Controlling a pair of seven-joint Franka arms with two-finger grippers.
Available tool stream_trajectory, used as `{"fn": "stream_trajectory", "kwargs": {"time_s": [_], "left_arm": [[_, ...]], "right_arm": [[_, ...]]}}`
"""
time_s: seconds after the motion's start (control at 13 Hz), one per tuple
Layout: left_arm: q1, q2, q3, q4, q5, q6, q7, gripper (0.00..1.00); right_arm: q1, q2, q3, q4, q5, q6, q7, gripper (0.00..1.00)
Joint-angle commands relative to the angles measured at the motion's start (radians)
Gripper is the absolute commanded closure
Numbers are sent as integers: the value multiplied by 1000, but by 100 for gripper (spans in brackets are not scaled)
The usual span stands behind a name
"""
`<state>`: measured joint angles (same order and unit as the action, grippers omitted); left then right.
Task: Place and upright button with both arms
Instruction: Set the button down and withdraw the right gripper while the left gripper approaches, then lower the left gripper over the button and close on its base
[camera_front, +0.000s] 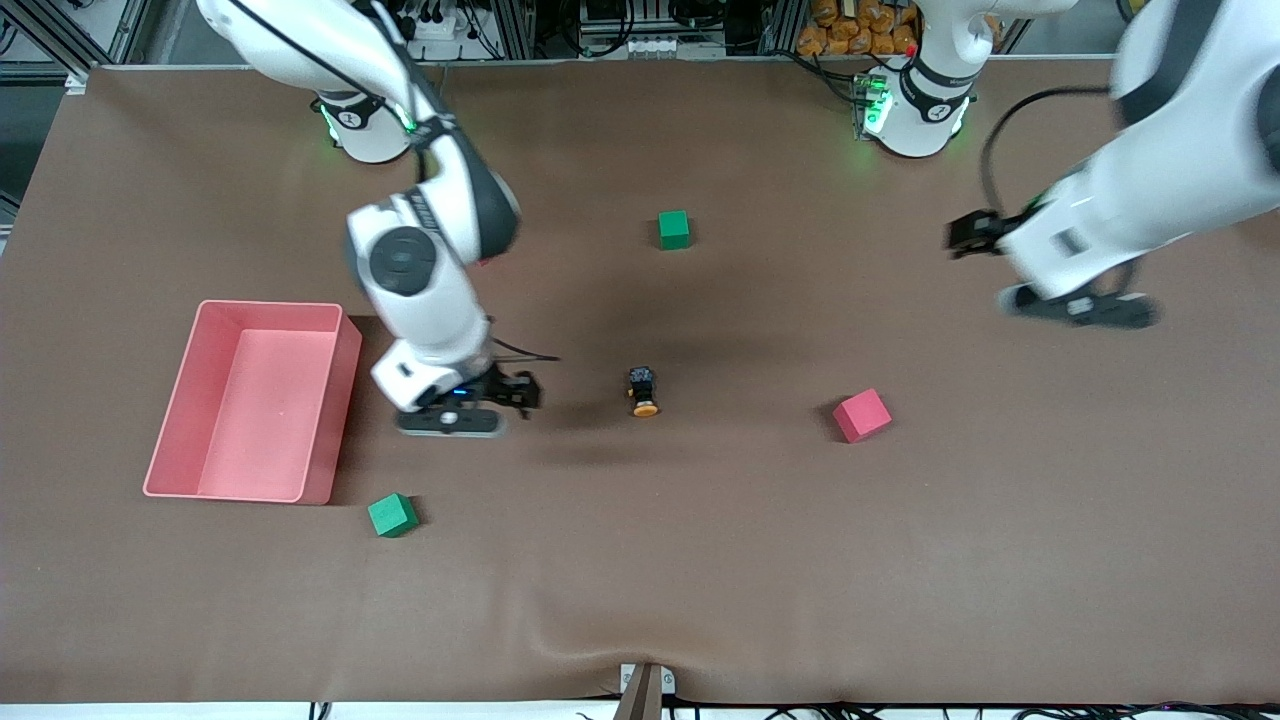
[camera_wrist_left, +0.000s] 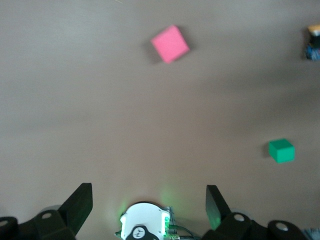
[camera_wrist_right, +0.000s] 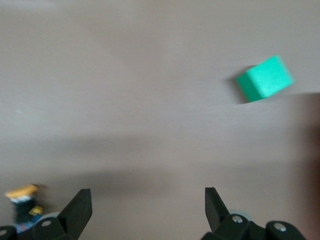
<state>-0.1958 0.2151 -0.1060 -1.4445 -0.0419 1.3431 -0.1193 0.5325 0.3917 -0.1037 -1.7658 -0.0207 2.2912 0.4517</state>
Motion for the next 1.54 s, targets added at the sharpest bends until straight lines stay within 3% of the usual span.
{"fn": "stream_trajectory", "kwargs": {"time_s": [0.0,0.23,0.62,1.0,1.23,1.46], "left_arm": [[-46,107,-1,32,-55,78,-13,0],[-82,185,-4,35,-119,158,-81,0],[-250,294,-6,35,-128,376,-425,0],[-391,427,5,82,-122,562,-626,0],[-425,492,3,82,-121,680,-671,0],[-459,556,5,82,-121,783,-675,0]], "right_arm": [[-103,-150,21,-179,-2,13,-137,0],[-208,-209,21,-233,-2,11,-180,0],[-357,-362,21,-290,-1,-142,-324,0],[-558,-428,21,-324,28,-180,-668,0],[-569,-442,19,-307,38,-223,-673,0],[-568,-438,21,-212,38,-336,-662,0]]}}
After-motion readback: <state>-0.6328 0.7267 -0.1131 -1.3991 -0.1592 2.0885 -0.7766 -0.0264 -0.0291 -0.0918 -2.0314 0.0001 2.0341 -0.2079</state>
